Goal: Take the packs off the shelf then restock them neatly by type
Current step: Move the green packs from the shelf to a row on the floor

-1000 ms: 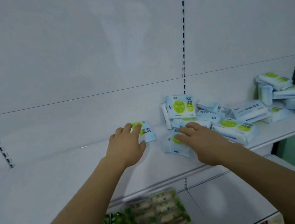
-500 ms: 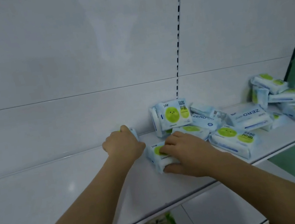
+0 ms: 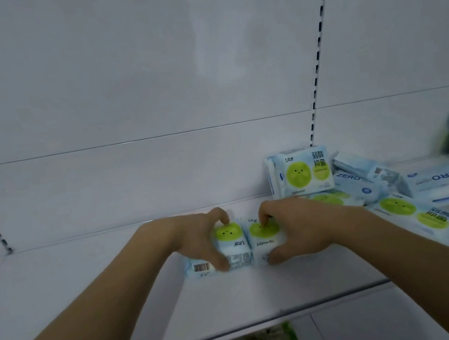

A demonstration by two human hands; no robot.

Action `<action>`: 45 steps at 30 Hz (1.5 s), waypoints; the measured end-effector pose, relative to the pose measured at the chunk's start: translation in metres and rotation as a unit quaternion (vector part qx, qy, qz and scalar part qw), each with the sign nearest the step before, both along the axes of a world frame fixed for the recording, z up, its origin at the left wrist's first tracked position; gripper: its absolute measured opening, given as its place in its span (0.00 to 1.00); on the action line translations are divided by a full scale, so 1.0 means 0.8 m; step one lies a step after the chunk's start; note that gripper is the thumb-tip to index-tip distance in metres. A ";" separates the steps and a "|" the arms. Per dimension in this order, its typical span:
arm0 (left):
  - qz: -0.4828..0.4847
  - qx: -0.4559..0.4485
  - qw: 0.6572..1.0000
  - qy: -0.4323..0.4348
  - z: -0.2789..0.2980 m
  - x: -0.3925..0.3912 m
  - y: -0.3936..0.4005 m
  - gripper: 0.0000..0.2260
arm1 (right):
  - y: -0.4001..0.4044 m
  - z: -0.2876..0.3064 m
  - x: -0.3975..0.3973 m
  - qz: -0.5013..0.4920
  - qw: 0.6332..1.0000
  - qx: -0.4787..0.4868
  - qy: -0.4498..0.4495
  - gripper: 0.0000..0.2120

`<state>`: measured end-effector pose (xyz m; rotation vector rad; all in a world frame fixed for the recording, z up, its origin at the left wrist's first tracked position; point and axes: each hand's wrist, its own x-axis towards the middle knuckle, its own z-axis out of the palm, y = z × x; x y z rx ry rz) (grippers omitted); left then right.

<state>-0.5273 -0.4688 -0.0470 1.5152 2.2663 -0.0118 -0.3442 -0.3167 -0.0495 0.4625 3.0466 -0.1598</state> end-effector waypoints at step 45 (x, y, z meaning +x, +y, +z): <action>0.506 0.090 0.839 0.177 -0.051 0.185 -0.675 0.49 | -0.598 -0.043 -0.124 0.526 0.836 0.064 0.146 0.47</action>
